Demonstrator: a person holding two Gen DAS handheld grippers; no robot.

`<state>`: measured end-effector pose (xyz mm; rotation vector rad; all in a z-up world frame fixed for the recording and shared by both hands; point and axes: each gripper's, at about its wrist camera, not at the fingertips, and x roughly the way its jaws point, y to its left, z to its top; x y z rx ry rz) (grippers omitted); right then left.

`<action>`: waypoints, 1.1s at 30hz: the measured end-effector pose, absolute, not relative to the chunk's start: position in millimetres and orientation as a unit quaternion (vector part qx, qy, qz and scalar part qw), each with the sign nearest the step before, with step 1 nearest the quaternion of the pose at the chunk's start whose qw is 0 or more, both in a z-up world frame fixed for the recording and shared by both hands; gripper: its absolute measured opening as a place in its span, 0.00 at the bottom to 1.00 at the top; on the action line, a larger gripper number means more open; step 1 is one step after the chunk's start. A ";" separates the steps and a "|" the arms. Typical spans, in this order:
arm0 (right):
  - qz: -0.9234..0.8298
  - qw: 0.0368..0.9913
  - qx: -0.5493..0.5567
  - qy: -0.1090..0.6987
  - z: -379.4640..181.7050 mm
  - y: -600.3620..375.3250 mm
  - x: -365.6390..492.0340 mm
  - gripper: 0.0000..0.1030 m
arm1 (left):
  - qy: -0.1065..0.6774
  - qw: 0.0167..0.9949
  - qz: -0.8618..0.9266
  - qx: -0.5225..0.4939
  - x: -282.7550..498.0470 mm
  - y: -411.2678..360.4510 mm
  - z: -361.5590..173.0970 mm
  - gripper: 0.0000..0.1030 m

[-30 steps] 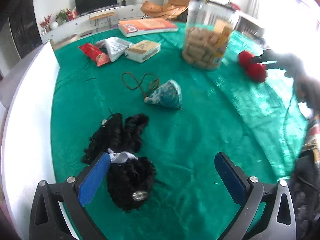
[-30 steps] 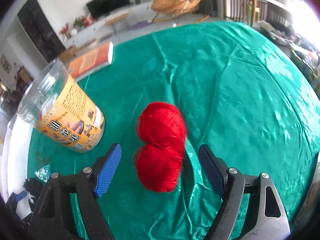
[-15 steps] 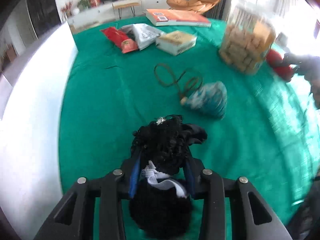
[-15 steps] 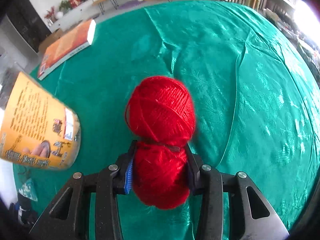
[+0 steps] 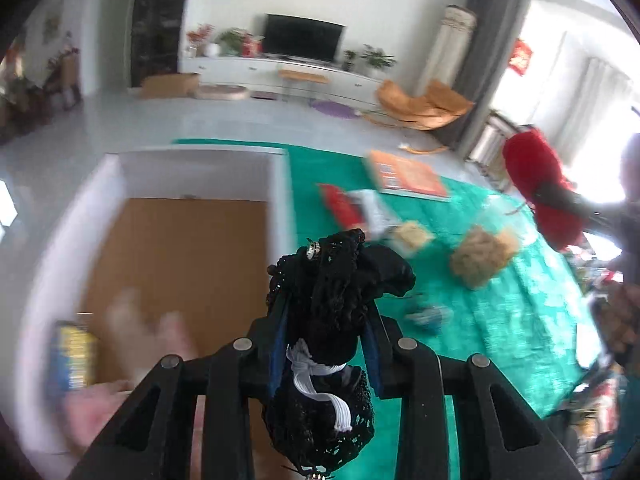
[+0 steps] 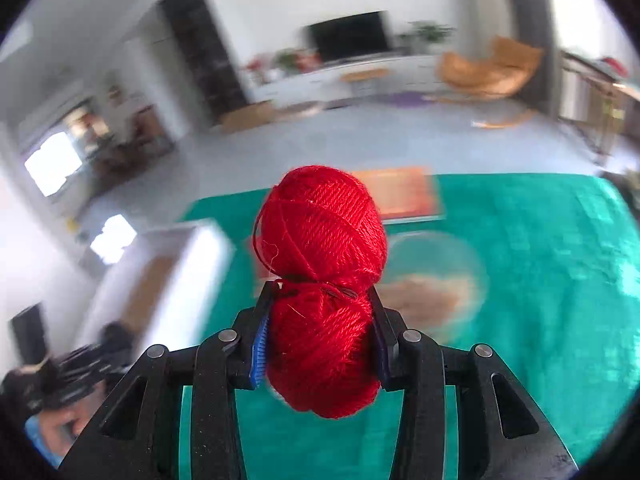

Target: Organize soft objects

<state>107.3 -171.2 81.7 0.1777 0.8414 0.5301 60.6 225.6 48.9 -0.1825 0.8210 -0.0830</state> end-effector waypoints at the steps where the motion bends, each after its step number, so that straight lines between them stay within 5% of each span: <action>1: 0.287 0.863 0.087 0.408 77.9 -139.4 100.2 0.41 | 0.398 0.914 -0.011 -0.072 51.6 240.3 50.0 0.31; 4: 0.379 0.809 0.100 0.438 56.1 -49.6 80.4 0.47 | 0.422 0.903 0.084 -0.021 30.6 278.4 37.2 0.40; 7: 0.440 0.760 0.119 0.462 27.3 6.9 65.7 0.84 | 0.432 0.893 0.123 -0.024 25.0 301.8 17.4 0.88; 8: 0.442 0.751 0.116 0.476 20.7 20.2 63.4 0.83 | 0.430 0.893 0.131 -0.035 24.1 306.7 11.0 0.95; 15: 0.348 0.826 0.064 0.440 -1.3 -42.8 43.0 0.83 | 0.385 0.915 0.081 -0.086 32.6 283.5 17.4 0.95; 22: 0.033 0.892 -0.016 0.450 -110.7 -184.5 35.8 0.83 | 0.378 0.911 -0.135 -0.098 40.7 139.0 21.3 0.96; 28: -0.052 0.891 0.006 0.451 -145.4 -230.0 32.5 0.83 | 0.449 0.873 -0.190 -0.030 48.2 19.8 -58.5 0.96; 33: -0.042 0.892 0.018 0.450 -146.0 -232.2 35.7 0.83 | 0.462 0.880 -0.109 0.029 74.7 13.5 -103.7 0.95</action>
